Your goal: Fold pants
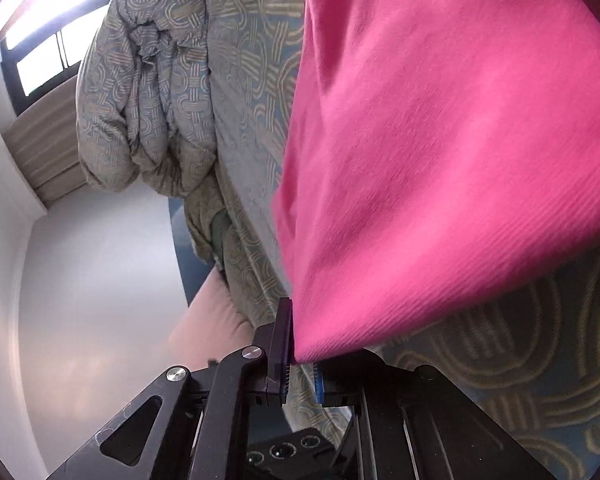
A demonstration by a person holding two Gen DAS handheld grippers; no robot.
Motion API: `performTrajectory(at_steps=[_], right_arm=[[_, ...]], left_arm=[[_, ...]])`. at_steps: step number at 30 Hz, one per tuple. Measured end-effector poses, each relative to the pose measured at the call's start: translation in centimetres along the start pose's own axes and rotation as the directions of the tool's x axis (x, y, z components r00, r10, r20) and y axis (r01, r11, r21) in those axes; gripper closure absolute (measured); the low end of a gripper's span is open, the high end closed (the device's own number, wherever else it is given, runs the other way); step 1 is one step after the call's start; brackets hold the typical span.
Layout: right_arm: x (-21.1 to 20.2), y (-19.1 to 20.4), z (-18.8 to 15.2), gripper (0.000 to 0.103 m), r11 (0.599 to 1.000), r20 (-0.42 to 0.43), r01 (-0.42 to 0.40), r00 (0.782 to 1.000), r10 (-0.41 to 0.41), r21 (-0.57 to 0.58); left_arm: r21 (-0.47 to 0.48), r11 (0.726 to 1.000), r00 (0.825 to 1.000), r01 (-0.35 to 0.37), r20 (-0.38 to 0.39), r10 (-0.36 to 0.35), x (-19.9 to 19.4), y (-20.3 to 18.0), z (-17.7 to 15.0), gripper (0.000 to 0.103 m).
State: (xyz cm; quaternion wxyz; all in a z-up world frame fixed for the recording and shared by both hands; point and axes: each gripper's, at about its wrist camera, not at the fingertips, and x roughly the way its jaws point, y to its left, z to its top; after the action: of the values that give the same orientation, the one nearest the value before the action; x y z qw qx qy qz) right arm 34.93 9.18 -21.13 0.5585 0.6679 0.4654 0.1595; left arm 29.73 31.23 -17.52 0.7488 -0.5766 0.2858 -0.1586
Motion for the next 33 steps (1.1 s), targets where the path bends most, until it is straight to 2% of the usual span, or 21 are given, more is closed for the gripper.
performTrajectory(at_steps=[2,4,7,8,11,14,18,20,21,23,24,26,28,29,33], right_arm=[[0.0,-0.1,-0.2,0.095,1.0,-0.005,0.001,1.0,-0.001,-0.005],[-0.1,-0.2,-0.2,0.095,1.0,-0.007,-0.004,1.0,0.004,0.0],[-0.4,-0.2,0.1,0.095,1.0,-0.005,-0.004,1.0,0.004,-0.005],[-0.5,-0.2,0.1,0.095,1.0,-0.006,-0.001,1.0,0.001,-0.008],[-0.6,-0.5,0.2,0.095,1.0,-0.01,0.012,1.0,-0.012,-0.008],[-0.5,-1.3,0.3,0.094,1.0,-0.01,0.007,1.0,-0.007,0.009],[-1.2,-1.9,0.6,0.093,1.0,0.012,0.013,1.0,-0.013,0.023],[-1.9,-2.1,0.8,0.081,0.999,0.022,0.044,0.999,-0.044,0.019],[-2.3,-2.2,0.9,0.079,0.999,0.03,0.028,0.999,-0.029,0.031],[-2.8,-2.4,1.2,0.064,0.998,0.015,0.007,1.0,-0.008,0.062],[-3.2,-2.4,1.3,0.06,0.997,0.016,-0.005,1.0,0.004,0.073],[-4.7,-2.1,1.6,0.05,0.998,0.057,0.003,0.998,-0.007,0.07],[-6.9,-1.9,1.9,0.046,0.998,0.121,0.032,0.992,-0.038,0.049],[-8.0,-2.0,2.0,0.046,0.999,0.143,0.019,0.989,-0.026,0.049],[-11.5,-3.5,2.8,0.046,0.996,0.147,-0.022,0.989,0.009,0.083]], left_arm=[[0.008,1.0,1.0,-0.002,-0.017,0.002,1.1,-0.2,0.2,0.028],[0.003,1.0,0.999,-0.008,-0.032,0.008,2.2,0.0,0.3,0.037],[-0.039,0.999,0.998,-0.005,-0.066,0.002,3.7,1.1,0.5,0.064],[-0.054,0.999,0.997,-0.008,-0.072,0.004,3.9,1.5,0.5,0.078],[-0.059,0.998,0.999,-0.014,-0.044,0.012,3.2,1.9,0.3,0.093],[-0.027,0.998,0.998,-0.053,0.012,0.053,1.8,1.6,0.4,0.093],[-0.034,0.997,0.997,-0.069,0.034,0.07,1.1,2.0,0.6,0.093],[-0.022,0.996,0.996,-0.085,0.034,0.085,1.2,2.0,0.5,0.093],[-0.013,0.996,0.995,-0.093,0.035,0.093,1.4,1.8,0.4,0.093],[-0.006,0.996,0.995,-0.089,0.038,0.089,1.4,1.6,0.1,0.093],[-0.004,0.996,0.996,-0.086,0.04,0.086,1.3,1.5,0.0,0.094],[0.009,0.997,0.996,-0.078,0.043,0.078,1.1,1.0,-0.2,0.094],[0.037,0.997,0.997,-0.072,0.045,0.07,1.0,0.0,-0.4,0.094],[0.058,0.996,0.996,-0.073,0.048,0.07,0.9,-0.7,-0.6,0.094],[0.146,0.986,0.997,-0.075,0.047,0.068,1.0,-3.9,-1.2,0.094]])
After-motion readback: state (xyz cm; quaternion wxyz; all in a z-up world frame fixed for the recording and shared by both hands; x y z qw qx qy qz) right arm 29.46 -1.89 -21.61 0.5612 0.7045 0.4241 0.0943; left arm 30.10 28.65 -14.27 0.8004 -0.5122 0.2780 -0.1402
